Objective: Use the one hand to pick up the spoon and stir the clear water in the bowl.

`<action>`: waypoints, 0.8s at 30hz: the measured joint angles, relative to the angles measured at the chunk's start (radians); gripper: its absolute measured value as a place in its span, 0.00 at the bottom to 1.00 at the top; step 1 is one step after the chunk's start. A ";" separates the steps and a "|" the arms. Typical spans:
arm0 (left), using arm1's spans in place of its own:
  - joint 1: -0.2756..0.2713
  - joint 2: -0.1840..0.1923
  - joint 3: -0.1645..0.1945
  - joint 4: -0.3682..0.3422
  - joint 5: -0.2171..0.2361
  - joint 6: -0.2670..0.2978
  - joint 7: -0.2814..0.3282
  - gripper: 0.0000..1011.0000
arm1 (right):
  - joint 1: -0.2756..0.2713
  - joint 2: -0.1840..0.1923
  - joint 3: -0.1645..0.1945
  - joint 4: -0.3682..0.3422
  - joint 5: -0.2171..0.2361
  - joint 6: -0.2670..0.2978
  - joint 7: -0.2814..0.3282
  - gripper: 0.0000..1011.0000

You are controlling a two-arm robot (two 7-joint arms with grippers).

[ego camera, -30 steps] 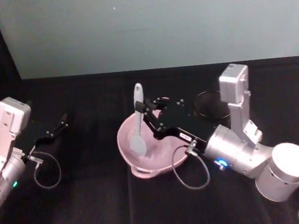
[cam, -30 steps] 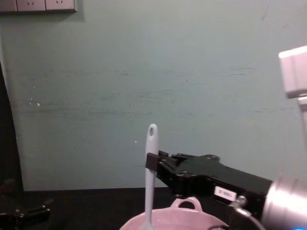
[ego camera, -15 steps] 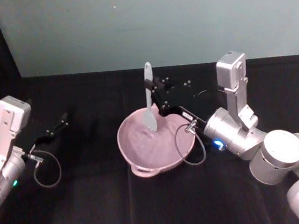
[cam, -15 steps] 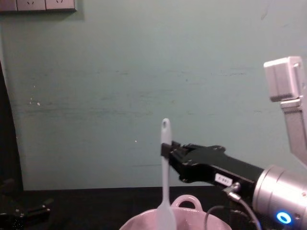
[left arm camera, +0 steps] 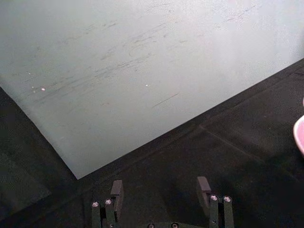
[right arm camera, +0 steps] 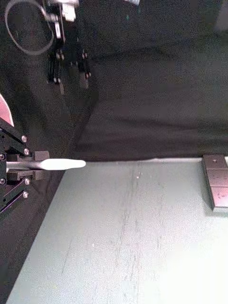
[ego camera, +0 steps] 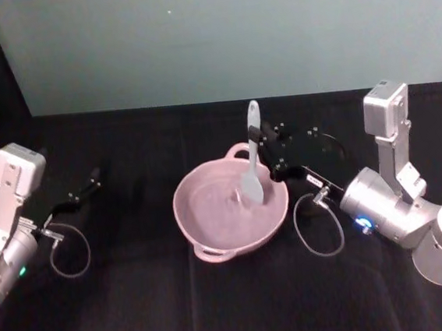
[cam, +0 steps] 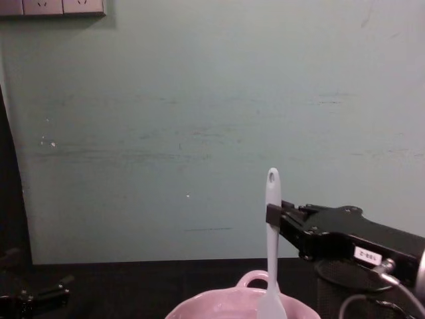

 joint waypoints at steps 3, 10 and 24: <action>0.000 0.000 0.000 0.000 0.000 0.000 0.000 1.00 | -0.024 0.013 0.000 -0.031 0.015 0.015 0.010 0.11; 0.000 0.000 0.000 0.000 0.000 0.000 0.000 1.00 | -0.058 0.018 -0.038 -0.086 0.045 0.045 0.036 0.11; 0.000 0.000 0.000 0.000 0.000 0.000 0.000 1.00 | 0.052 -0.071 -0.101 0.043 0.032 0.007 0.030 0.11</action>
